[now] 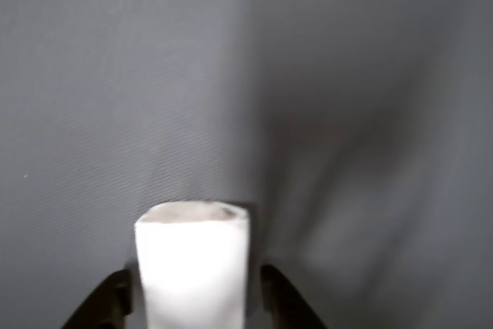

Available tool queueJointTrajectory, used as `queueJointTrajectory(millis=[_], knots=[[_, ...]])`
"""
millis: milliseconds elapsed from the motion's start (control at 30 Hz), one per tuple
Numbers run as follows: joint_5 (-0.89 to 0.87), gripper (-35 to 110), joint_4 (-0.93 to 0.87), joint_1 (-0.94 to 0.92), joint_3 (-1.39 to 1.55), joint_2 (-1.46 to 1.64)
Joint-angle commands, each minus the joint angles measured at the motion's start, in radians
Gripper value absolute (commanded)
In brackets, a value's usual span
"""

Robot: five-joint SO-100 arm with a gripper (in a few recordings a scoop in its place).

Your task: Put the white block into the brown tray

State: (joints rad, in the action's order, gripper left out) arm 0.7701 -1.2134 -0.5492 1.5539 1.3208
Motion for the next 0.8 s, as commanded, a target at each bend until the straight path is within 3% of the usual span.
queueJointTrajectory(millis=[0, 767], knots=[[-0.012, 35, 0.008, 0.005, -0.006, 0.009], [-0.029, 15, 0.002, 0.014, 0.038, 0.029]])
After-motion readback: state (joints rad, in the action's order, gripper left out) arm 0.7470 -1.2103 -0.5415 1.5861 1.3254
